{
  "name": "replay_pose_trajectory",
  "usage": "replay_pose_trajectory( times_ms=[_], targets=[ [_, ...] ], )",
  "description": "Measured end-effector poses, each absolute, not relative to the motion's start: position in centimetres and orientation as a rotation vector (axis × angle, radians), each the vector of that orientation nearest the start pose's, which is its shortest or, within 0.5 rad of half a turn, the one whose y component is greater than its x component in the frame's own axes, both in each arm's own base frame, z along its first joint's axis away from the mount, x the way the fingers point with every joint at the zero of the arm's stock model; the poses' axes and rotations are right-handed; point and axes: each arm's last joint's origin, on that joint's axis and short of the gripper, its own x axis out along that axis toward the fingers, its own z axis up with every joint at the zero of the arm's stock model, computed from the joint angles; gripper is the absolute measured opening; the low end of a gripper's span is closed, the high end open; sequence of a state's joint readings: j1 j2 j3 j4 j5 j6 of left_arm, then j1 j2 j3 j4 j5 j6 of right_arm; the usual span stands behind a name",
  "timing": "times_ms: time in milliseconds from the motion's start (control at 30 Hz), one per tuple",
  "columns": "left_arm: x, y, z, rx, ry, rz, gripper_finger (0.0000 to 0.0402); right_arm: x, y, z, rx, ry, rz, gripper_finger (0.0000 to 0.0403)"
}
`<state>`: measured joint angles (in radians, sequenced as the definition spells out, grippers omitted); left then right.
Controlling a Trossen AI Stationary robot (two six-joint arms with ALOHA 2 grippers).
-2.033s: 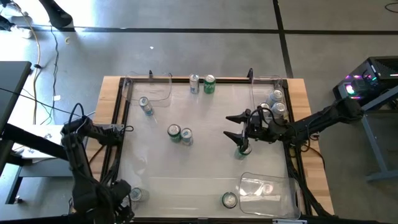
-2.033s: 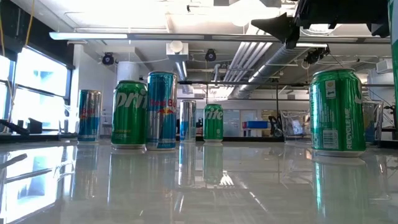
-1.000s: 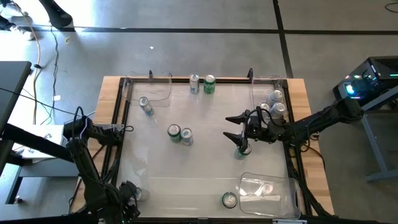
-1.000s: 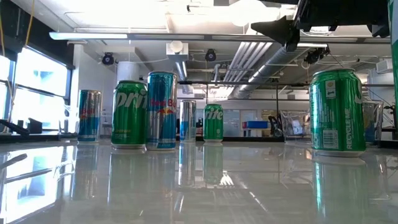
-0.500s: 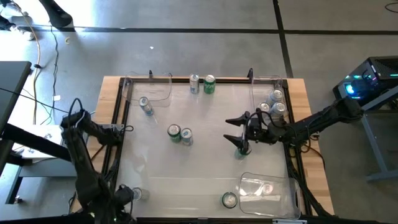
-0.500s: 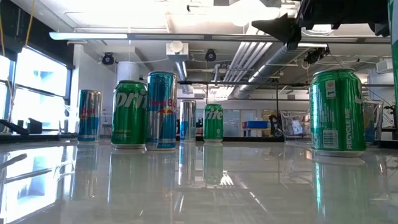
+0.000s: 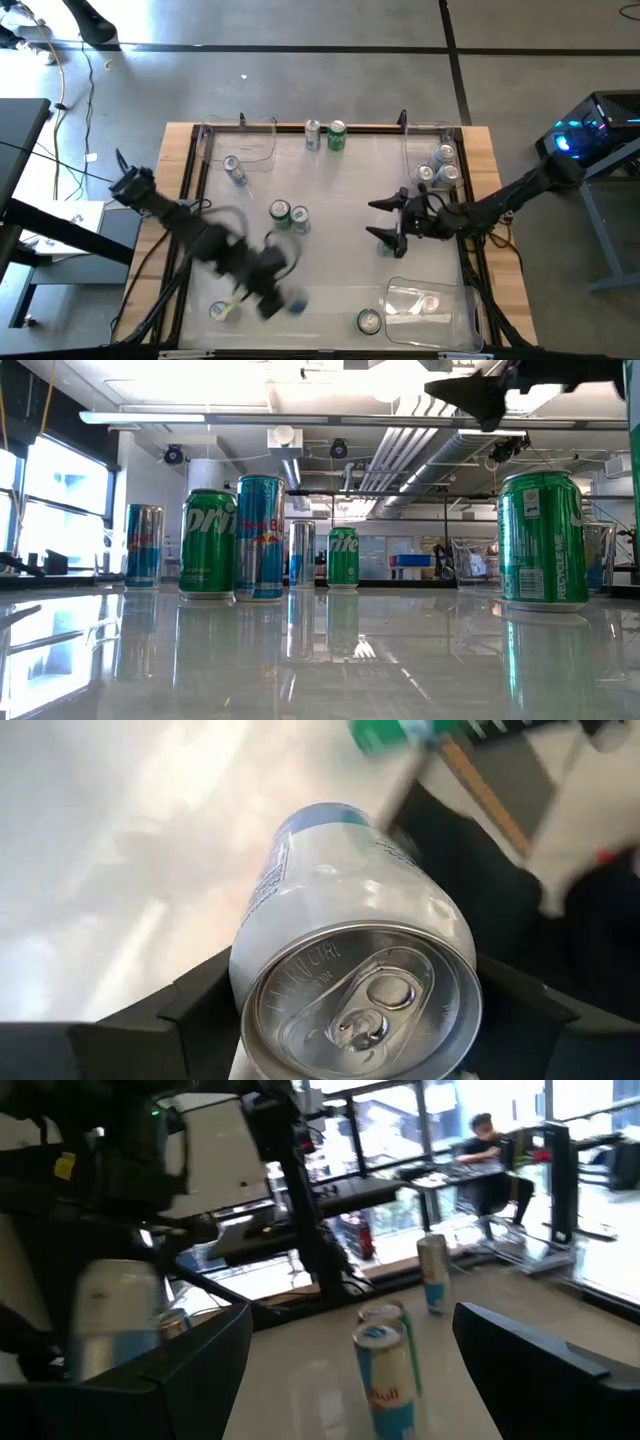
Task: Sort soda cans
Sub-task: Put the blue white soda can into the top right transparent bin
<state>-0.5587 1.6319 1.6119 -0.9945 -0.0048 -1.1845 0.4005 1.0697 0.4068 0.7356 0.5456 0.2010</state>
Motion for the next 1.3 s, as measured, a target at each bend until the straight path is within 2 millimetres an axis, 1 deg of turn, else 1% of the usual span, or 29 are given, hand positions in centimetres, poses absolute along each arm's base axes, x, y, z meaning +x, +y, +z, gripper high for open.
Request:
replay_pose_trajectory(
  times_ms=[100, 167, 233, 300, 400, 500, 633, 733, 833, 967, 1167, 1300],
  targets=[
    [30.9, -13.8, 33.1, -0.732, 1.134, 0.179, 0.0287, 19.2, 7.6, 24.2, 0.236, -0.061, -0.182, 0.0342],
    [32.4, -11.7, 32.2, -0.715, 1.143, 0.215, 0.0288, 18.6, 7.9, 24.3, 0.244, -0.050, -0.217, 0.0342],
    [33.5, -10.2, 31.0, -0.693, 1.180, 0.239, 0.0289, 18.1, 8.2, 24.3, 0.244, -0.040, -0.253, 0.0342],
    [34.4, -9.4, 29.5, -0.665, 1.241, 0.251, 0.0289, 17.8, 8.4, 24.2, 0.247, -0.031, -0.286, 0.0342],
    [35.8, -9.4, 26.9, -0.617, 1.323, 0.241, 0.0290, 17.7, 8.5, 23.9, 0.248, -0.014, -0.316, 0.0342],
    [36.8, -10.1, 24.8, -0.561, 1.392, 0.196, 0.0290, 17.6, 8.5, 23.6, 0.264, 0.003, -0.336, 0.0342],
    [38.1, -11.4, 23.2, -0.479, 1.438, 0.140, 0.0291, 17.6, 8.4, 23.3, 0.283, 0.014, -0.380, 0.0342],
    [38.7, -11.9, 22.9, -0.420, 1.444, 0.126, 0.0291, 17.5, 8.3, 23.1, 0.294, 0.016, -0.394, 0.0342],
    [38.8, -12.0, 22.8, -0.372, 1.429, 0.143, 0.0294, 17.5, 8.3, 23.1, 0.289, 0.022, -0.396, 0.0342],
    [38.9, -11.8, 22.8, -0.313, 1.400, 0.156, 0.0309, 17.5, 8.3, 23.0, 0.282, 0.029, -0.398, 0.0342],
    [39.3, -11.8, 22.8, -0.260, 1.363, 0.113, 0.0337, 17.5, 8.3, 22.9, 0.276, 0.035, -0.399, 0.0342],
    [39.3, -11.7, 22.8, -0.243, 1.367, 0.100, 0.0342, 17.6, 8.4, 22.7, 0.240, 0.071, -0.347, 0.0342]
  ],
)
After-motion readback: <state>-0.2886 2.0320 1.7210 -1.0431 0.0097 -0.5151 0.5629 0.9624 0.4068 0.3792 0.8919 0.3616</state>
